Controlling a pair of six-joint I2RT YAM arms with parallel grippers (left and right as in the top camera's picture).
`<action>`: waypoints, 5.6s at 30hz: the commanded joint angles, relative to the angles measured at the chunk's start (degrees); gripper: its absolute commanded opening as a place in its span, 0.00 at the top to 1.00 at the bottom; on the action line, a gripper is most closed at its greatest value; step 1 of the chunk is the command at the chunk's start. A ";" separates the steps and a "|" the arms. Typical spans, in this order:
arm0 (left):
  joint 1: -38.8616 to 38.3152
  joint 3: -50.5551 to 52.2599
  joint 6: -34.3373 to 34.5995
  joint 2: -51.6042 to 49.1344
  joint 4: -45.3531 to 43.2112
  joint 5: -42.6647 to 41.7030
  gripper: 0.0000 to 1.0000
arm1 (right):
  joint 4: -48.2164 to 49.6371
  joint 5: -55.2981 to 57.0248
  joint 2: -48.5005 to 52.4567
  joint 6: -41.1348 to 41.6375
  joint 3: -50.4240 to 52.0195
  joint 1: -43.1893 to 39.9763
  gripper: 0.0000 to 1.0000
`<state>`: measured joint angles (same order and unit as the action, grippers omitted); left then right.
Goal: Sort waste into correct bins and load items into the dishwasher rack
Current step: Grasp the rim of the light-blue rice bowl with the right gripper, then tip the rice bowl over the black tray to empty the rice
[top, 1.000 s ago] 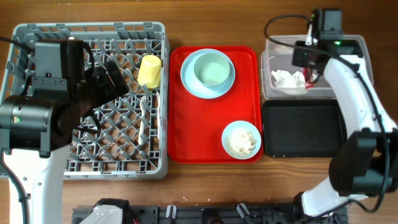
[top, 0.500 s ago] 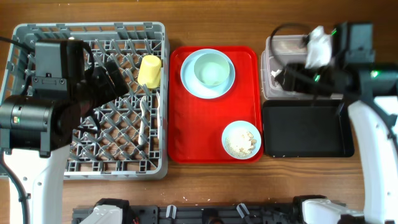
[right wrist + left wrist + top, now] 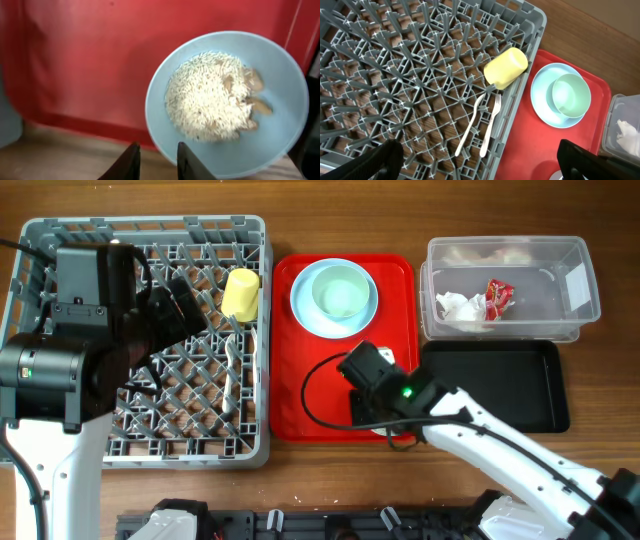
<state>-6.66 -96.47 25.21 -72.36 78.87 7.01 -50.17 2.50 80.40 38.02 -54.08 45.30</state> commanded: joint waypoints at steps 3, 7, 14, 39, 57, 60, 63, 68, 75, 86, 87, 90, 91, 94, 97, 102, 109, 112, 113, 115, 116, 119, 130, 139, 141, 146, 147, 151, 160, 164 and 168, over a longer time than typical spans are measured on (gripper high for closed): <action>-0.22 0.04 0.57 0.57 -0.15 -0.28 0.00 | 7.98 -1.57 0.04 2.64 7.30 0.28 0.73; -0.22 0.04 0.55 0.57 -0.15 -0.28 0.00 | 11.04 -1.66 0.07 2.60 9.97 0.28 0.72; -0.22 0.04 0.57 0.57 -0.15 -0.28 0.00 | 12.24 -5.18 0.07 2.38 9.97 0.28 0.73; -0.22 0.04 0.57 0.57 -0.15 -0.28 0.00 | 27.23 9.31 0.07 -20.04 11.56 0.11 0.69; -0.22 0.04 0.57 0.57 -0.15 -0.28 0.00 | 14.19 -0.22 0.07 -15.56 13.09 0.13 0.65; -0.22 0.04 0.57 0.57 -0.15 -0.28 0.00 | 14.29 -0.96 0.07 -15.50 13.14 0.13 0.75; -0.22 0.04 0.57 0.57 -0.15 -0.28 0.00 | 15.89 -0.92 0.07 -15.52 13.14 0.13 0.80; -0.22 0.04 0.57 0.57 -0.15 -0.28 0.00 | 25.35 0.92 0.07 -15.54 13.14 0.11 0.89; -0.22 0.04 0.57 0.57 -0.15 -0.28 0.00 | 25.94 2.14 0.07 -15.78 13.14 0.11 0.85; -0.22 0.04 0.57 0.57 -0.15 -0.28 0.00 | 15.61 -2.64 0.07 -15.52 13.14 0.13 0.64; -0.22 0.04 0.57 0.57 -0.15 -0.28 0.00 | 14.21 -2.60 0.07 -15.65 13.14 0.13 0.64; -0.22 0.04 0.57 0.57 -0.15 -0.28 0.00 | 14.16 -2.38 0.07 -19.98 13.14 0.13 0.71; -0.22 0.04 0.57 0.57 -0.15 -0.28 0.00 | 14.95 -1.36 0.07 -22.10 13.16 0.11 0.72; -0.22 0.04 0.57 0.57 -0.15 -0.28 0.00 | 17.70 2.54 0.07 -23.26 13.18 0.11 0.76; -0.22 0.04 0.57 0.57 -0.15 -0.28 0.00 | 18.45 4.37 0.07 -24.59 13.18 0.11 0.79; -0.22 0.04 0.57 0.57 -0.15 -0.28 0.00 | 16.39 3.41 0.07 -26.27 13.18 0.11 0.80; -0.22 0.04 0.57 0.57 -0.15 -0.28 0.00 | 14.10 0.04 0.07 -27.52 13.18 0.13 0.89; -0.22 0.04 0.55 0.57 -0.15 -0.28 0.00 | 13.64 -1.55 0.07 -27.50 13.20 0.11 0.73; -0.22 0.04 0.57 0.57 -0.15 -0.28 0.00 | 13.64 -1.60 0.07 -27.50 13.18 0.11 0.71; -0.22 0.04 0.57 0.57 -0.15 -0.28 0.00 | 13.66 -1.55 0.07 -27.52 13.18 0.11 0.79; -0.22 0.04 0.57 0.57 -0.15 -0.28 0.00 | 13.66 -1.55 0.07 -27.52 13.20 0.11 0.86; -0.22 0.04 0.57 0.57 -0.15 -0.28 0.00 | 13.18 -3.23 0.07 -27.52 13.18 0.13 0.95; -0.22 0.04 0.57 0.57 -0.15 -0.28 0.00 | -1.64 1.62 -0.09 -28.83 -6.75 -0.81 0.96; -0.22 0.04 0.57 0.57 -0.15 -0.28 0.00 | -10.73 -22.95 -2.71 -38.99 -12.55 -30.82 0.95; -0.22 0.04 0.55 0.57 -0.15 -0.28 0.00 | -11.26 -31.87 -2.82 -43.25 -12.35 -38.29 0.96; -0.22 0.04 0.57 0.57 -0.15 -0.28 0.00 | -16.15 -54.51 -2.82 -59.43 -7.43 -64.32 0.96; -0.22 0.04 0.57 0.57 -0.15 -0.28 0.00 | -16.85 -56.76 -2.82 -61.22 -6.88 -66.79 0.96; -0.22 0.04 0.57 0.57 -0.15 -0.28 0.00 | -16.65 -66.05 -2.80 -66.29 -0.92 -77.53 0.96; -0.22 0.04 0.57 0.57 -0.15 -0.28 0.00 | -8.46 -88.17 -2.73 -66.27 10.10 -88.76 0.96; -0.22 0.04 0.57 0.57 -0.15 -0.28 0.00 | -7.39 -95.36 -2.73 -62.16 11.10 -89.05 0.96; -0.22 0.04 0.57 0.57 -0.15 -0.28 0.00 | -2.91 -95.49 -2.73 -51.98 11.41 -89.05 0.96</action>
<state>-6.70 -96.47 25.21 -72.36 78.87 7.01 -54.94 -88.42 78.50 -22.28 -42.87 -43.44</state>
